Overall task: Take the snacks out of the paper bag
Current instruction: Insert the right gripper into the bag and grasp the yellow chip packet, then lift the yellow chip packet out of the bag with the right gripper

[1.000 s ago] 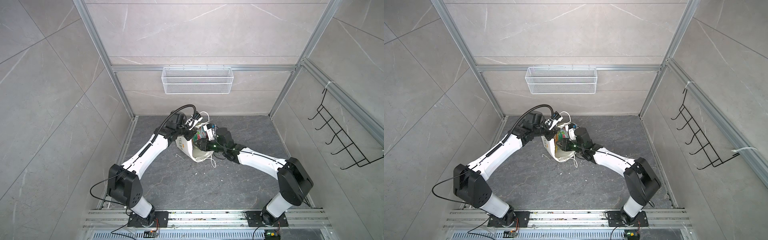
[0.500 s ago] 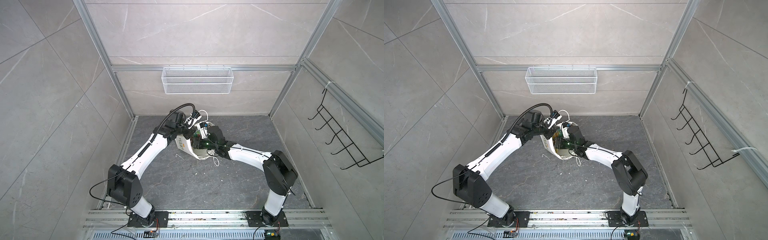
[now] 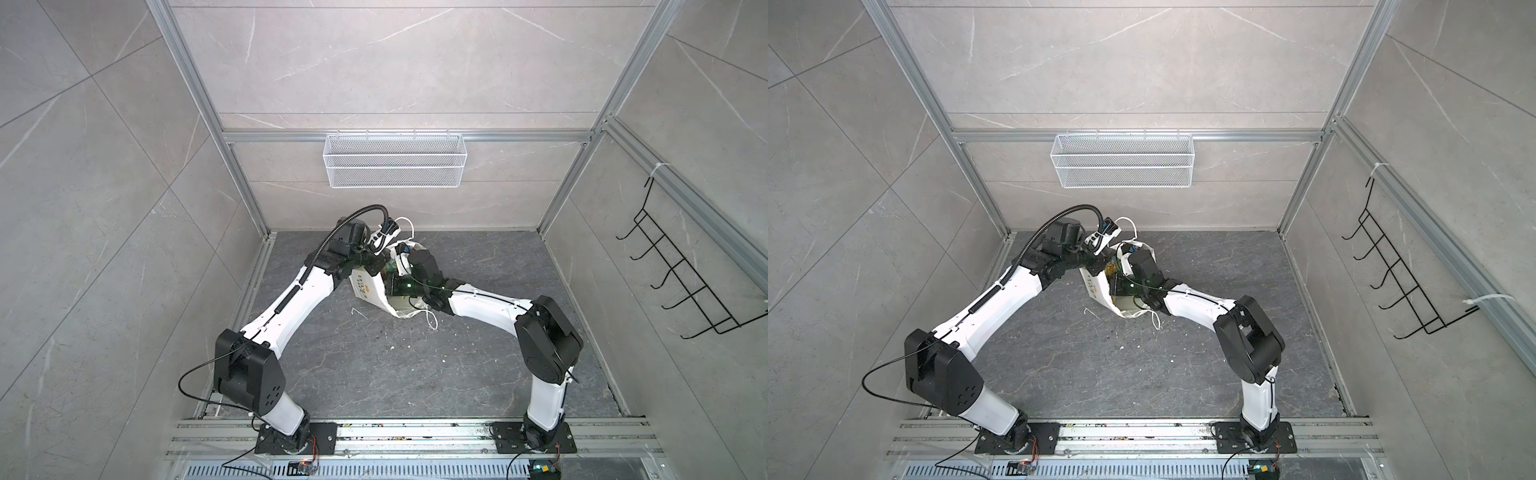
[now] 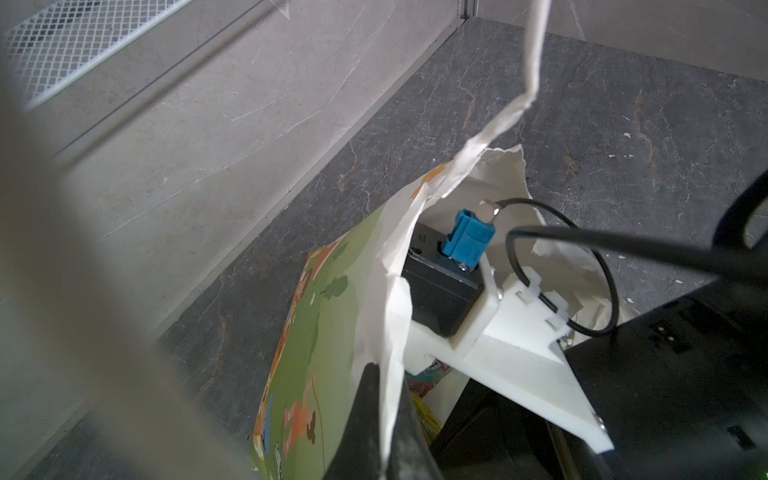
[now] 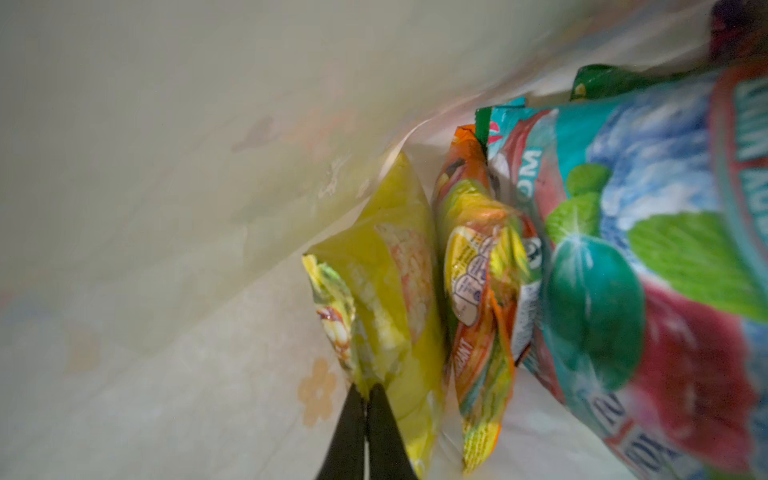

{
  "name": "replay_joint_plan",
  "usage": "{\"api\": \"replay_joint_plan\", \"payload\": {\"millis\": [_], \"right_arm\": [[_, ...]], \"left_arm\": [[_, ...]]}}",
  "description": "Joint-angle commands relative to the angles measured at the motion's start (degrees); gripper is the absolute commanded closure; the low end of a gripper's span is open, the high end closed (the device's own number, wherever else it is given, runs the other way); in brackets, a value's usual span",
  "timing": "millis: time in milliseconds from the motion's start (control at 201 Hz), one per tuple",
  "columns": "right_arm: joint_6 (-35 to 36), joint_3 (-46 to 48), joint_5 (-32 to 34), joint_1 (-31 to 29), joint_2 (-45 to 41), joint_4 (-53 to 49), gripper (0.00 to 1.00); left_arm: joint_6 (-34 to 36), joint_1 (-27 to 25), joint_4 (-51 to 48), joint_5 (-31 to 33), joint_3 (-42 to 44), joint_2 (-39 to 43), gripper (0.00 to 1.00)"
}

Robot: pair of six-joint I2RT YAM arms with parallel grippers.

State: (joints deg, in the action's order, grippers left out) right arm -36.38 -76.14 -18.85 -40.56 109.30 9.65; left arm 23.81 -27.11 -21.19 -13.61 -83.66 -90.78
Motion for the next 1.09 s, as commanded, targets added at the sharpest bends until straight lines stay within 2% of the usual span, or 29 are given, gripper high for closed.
{"api": "replay_joint_plan", "payload": {"millis": [0, 299, 707, 1090], "right_arm": [[1.74, -1.21, 0.83, -0.93, -1.24, -2.58, 0.99], [4.61, 1.55, 5.22, -0.87, -6.64, -5.59, 1.00], [6.50, 5.62, 6.01, -0.45, -13.49, -6.58, 1.00], [9.27, 9.77, 4.86, 2.31, -18.32, -8.28, 1.00]], "left_arm": [[-0.44, -1.28, 1.51, -4.05, -2.06, 1.27, 1.00], [0.19, -1.29, 3.11, -3.63, 0.66, 3.19, 1.00], [0.77, -1.32, 3.41, -2.96, 2.69, 5.07, 1.00], [0.56, -1.28, 4.42, -2.26, 3.25, 5.40, 1.00]]}}
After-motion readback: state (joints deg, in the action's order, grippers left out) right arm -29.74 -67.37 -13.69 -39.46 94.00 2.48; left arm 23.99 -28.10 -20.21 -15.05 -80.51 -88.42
